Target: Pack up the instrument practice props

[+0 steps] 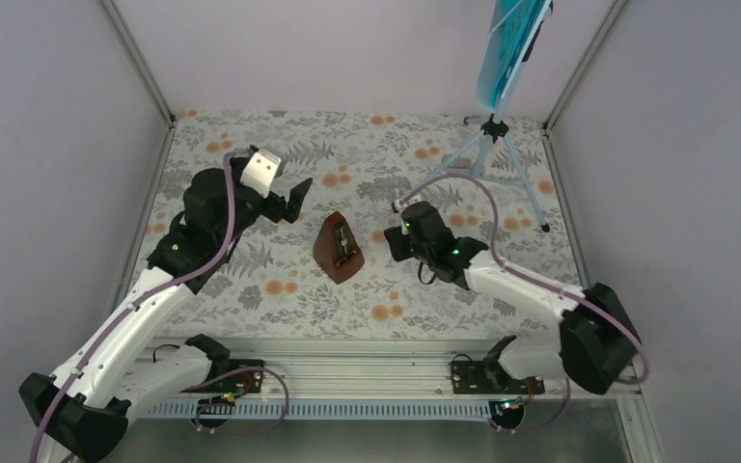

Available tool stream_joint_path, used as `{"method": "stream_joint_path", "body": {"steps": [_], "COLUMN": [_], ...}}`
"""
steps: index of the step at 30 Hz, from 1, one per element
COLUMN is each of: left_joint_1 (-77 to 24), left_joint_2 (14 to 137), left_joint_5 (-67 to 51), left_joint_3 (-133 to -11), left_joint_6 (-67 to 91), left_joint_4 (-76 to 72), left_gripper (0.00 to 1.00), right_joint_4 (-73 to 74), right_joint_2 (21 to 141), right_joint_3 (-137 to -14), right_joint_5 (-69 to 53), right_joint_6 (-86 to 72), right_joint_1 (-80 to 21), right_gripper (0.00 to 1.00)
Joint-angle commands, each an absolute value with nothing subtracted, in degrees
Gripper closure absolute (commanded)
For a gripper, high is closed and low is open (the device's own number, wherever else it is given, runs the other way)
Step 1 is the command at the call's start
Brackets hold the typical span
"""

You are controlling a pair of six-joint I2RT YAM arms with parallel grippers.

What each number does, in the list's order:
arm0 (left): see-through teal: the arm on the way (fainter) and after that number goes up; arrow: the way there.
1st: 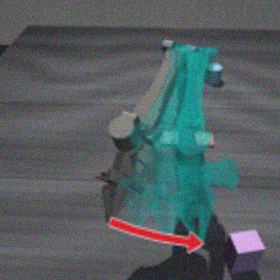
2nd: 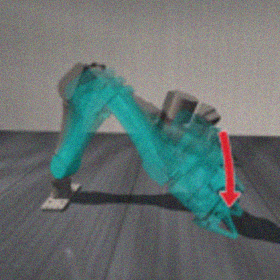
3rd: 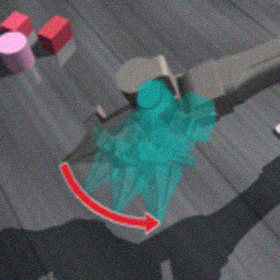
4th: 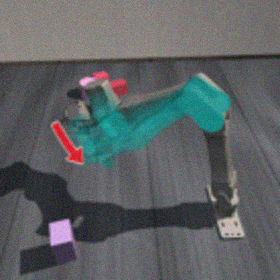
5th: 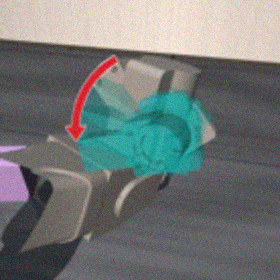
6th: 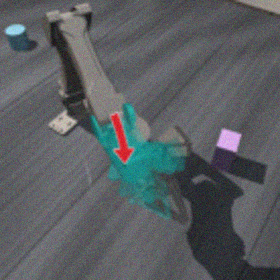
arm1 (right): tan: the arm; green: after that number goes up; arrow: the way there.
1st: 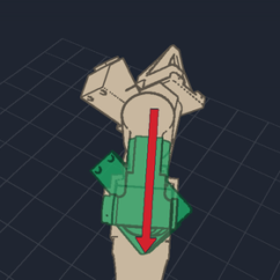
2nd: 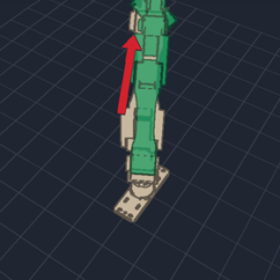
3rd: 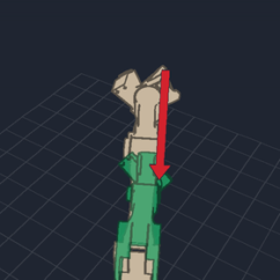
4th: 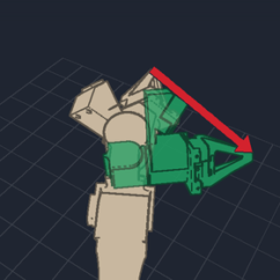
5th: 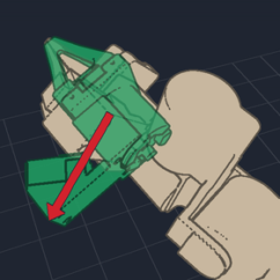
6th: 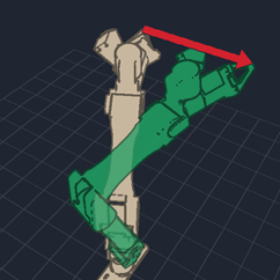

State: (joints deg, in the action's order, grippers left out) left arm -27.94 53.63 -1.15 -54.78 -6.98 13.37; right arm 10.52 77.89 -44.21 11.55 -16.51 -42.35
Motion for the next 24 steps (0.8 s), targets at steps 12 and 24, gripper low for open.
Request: {"method": "stream_joint_path", "body": {"steps": [12,24], "left_joint_1": [-27.5,-27.7], "left_joint_2": [50.9,52.4], "left_joint_5": [-33.8,-43.6], "left_joint_3": [-55.1,-62.9], "left_joint_6": [-3.0,1.6], "left_joint_4": [10.5,28.0], "left_gripper": [0.0,0.13], "right_joint_4": [28.6,35.1], "right_joint_2": [55.2,55.8], "right_joint_3": [-52.3,-56.9], "right_joint_5": [-10.7,-31.6], "right_joint_6": [-14.4,-9.4], "right_joint_1": [-42.7,-42.7], "right_gripper": [0.52,0.51]}}
